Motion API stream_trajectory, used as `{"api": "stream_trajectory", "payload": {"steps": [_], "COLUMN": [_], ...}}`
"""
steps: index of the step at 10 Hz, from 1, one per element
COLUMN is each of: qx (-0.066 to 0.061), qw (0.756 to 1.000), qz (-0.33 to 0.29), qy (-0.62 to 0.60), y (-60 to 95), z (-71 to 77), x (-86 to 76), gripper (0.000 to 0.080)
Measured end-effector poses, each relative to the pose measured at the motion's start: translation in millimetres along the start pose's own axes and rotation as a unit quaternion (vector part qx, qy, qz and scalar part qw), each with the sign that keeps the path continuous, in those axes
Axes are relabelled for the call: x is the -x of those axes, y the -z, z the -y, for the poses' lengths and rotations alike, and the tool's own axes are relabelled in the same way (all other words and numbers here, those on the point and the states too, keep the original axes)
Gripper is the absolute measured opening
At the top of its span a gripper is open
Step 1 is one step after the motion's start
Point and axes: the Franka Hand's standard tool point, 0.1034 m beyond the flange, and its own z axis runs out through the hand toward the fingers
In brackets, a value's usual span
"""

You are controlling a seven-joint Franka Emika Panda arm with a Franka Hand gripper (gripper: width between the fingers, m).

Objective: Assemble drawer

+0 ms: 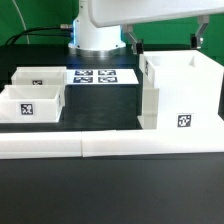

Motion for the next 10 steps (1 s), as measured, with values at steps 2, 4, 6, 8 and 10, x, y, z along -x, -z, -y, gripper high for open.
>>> {"api": "stream_trajectory", "payload": {"steps": [2, 4, 6, 8, 10], "qx": [0.001, 0.026, 0.033, 0.036, 0.035], "qw": [0.998, 0.995, 0.994, 0.994, 0.994], "qz": [0.002, 0.018, 0.016, 0.013, 0.013], "qy": [0.056, 0.099, 0.098, 0.102, 0.107], "y": [0.2, 3.2, 5.6, 0.1, -0.1], "z": [-2.2, -37.1, -80.1, -108.6, -101.3], "x": [0.6, 18.1, 32.8, 33.1, 33.2], "gripper": [0.0649, 0.0649, 0.0649, 0.0649, 0.0649]}}
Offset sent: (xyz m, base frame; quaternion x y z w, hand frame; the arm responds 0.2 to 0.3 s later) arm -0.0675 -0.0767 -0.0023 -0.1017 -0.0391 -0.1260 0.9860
